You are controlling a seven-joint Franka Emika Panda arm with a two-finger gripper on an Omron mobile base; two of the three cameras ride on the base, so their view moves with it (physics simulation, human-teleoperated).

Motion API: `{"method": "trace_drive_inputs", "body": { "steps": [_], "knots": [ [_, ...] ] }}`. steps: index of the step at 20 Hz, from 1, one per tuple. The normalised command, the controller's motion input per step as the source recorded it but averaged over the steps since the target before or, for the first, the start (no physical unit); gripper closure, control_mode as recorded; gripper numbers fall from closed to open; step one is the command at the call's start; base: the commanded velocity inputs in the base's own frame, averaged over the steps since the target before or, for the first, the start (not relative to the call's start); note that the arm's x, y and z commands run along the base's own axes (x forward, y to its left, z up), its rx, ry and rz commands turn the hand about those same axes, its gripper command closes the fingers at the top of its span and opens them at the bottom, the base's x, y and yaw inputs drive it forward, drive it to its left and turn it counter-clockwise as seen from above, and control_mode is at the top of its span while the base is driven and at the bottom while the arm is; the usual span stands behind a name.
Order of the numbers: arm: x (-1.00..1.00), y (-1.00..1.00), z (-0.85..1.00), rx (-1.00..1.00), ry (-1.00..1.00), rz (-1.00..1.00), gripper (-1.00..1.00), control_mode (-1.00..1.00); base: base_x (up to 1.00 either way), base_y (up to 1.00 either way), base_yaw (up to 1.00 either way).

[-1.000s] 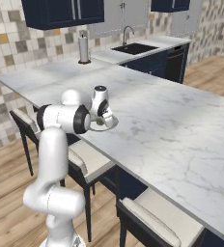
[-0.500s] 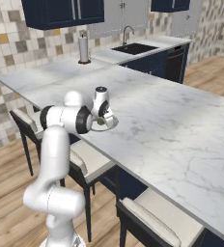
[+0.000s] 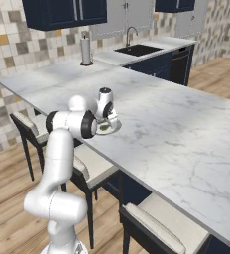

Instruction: Take the lemon wedge from the fridge and place it on the plate with fish on the dining counter.

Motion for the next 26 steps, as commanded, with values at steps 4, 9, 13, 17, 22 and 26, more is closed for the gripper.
{"method": "trace_drive_inputs", "body": {
  "steps": [4,9,13,17,22,26],
  "knots": [
    [-0.60,-0.09,0.71,0.03,-0.01,-0.08,-1.00,-1.00,0.00,0.00,0.00],
    [-1.00,-0.43,0.94,0.08,-0.01,-0.02,-1.00,-1.00,0.00,0.00,0.00],
    [-1.00,-0.27,0.30,0.03,-0.05,0.00,-1.00,-1.00,0.00,0.00,0.00],
    [-1.00,0.00,0.00,-0.01,0.00,0.00,-1.00,-1.00,0.00,0.00,0.00],
    [-1.00,0.00,0.17,0.00,-0.03,0.00,-1.00,-1.00,0.00,0.00,0.00],
    [-1.00,0.26,0.01,-0.05,-0.19,0.06,-1.00,-1.00,0.00,0.00,0.00]
  ]
}}
